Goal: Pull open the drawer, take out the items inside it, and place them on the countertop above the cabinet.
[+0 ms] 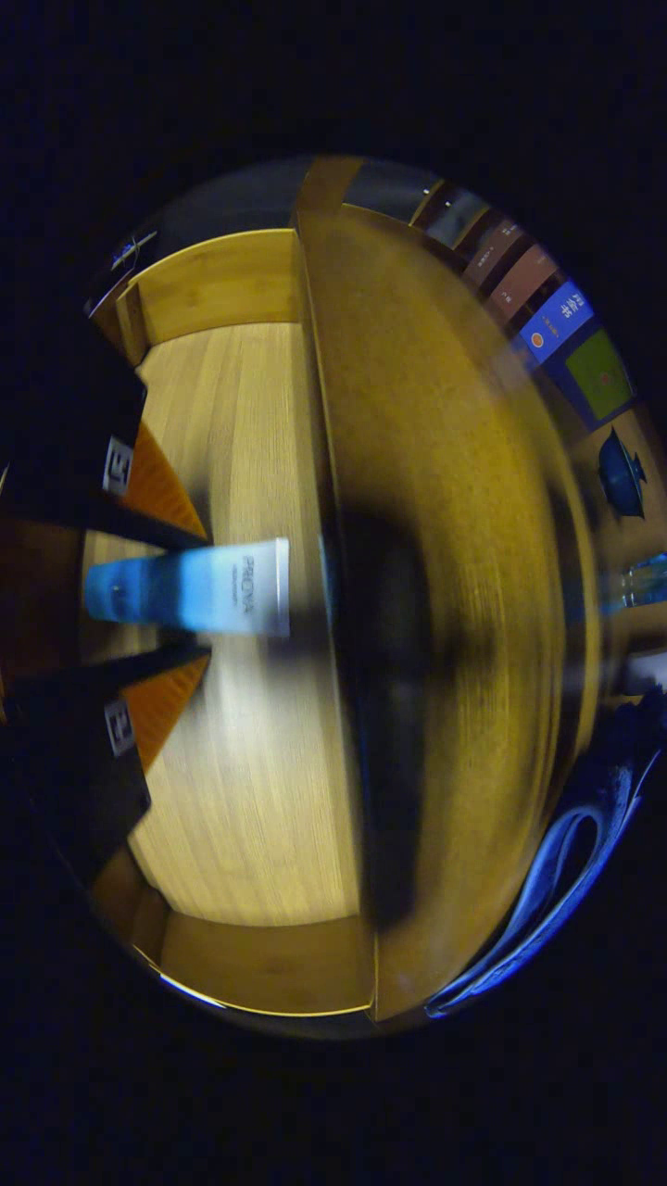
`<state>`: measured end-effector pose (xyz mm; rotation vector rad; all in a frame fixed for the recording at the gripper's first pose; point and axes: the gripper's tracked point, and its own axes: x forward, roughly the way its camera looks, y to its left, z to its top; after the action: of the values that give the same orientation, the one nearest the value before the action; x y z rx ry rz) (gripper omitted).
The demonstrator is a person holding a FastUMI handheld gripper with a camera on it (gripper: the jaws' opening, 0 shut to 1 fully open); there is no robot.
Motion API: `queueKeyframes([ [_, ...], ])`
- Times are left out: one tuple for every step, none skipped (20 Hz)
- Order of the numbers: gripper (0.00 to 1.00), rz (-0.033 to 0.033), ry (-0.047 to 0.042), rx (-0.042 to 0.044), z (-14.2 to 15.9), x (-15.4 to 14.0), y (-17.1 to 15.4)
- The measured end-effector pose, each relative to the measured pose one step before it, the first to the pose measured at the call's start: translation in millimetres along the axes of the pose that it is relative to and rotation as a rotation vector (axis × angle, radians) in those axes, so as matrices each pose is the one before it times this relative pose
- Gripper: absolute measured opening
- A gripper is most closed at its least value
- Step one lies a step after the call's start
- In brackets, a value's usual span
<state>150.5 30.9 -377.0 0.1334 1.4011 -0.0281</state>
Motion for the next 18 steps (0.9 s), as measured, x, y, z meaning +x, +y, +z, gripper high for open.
queueKeyframes([
  [0.54, -0.00132, 0.00711, -0.00422, -3.34, -1.34, -0.15],
  [0.53, -0.014, -0.00343, -0.02014, 0.38, 0.25, -1.13],
  [0.48, -0.0148, -0.00452, -0.01337, -5.07, 0.48, -0.81],
  [0.42, -0.00126, -0.00603, -0.00072, 1.78, -3.06, -0.36],
  [0.37, 0.01791, -0.01559, 0.01263, -1.48, 0.85, 3.83],
  [0.37, 0.01027, -0.00734, 0.0014, -1.26, 1.05, 0.75],
  [0.37, 0.00359, -0.00956, 0.00241, 2.26, 1.28, -2.47],
  [0.37, 0.00307, -0.01212, 0.00256, 1.16, -0.72, 0.04],
  [0.37, 0.00352, -0.01444, 0.00228, 3.27, 0.43, 1.51],
  [0.37, 0.00325, -0.01776, -0.00195, 2.36, -0.5, 0.12],
  [0.37, 0.00279, -0.01965, -0.00416, 0.05, -4.03, 0.02],
  [0.37, 0.00144, -0.01893, -0.00455, 3.42, -5.24, 0.51],
  [0.37, 0.00501, -0.01929, -0.00519, 0.2, -1.97, 1.88],
  [0.37, 0.00727, -0.02914, -0.00314, 4.43, -2.23, 1.06],
  [0.37, -0.00162, -0.03909, -0.00539, 5.22, -6.28, -1.19],
  [0.37, -0.00383, -0.03593, -0.00868, 5.91, -8.6, 1.34],
  [0.37, 0.0027, -0.02699, -0.00986, 3.69, -7.25, 2.55],
  [0.37, 0.01154, -0.02609, -0.00572, 6.64, -5.66, 1.49],
])
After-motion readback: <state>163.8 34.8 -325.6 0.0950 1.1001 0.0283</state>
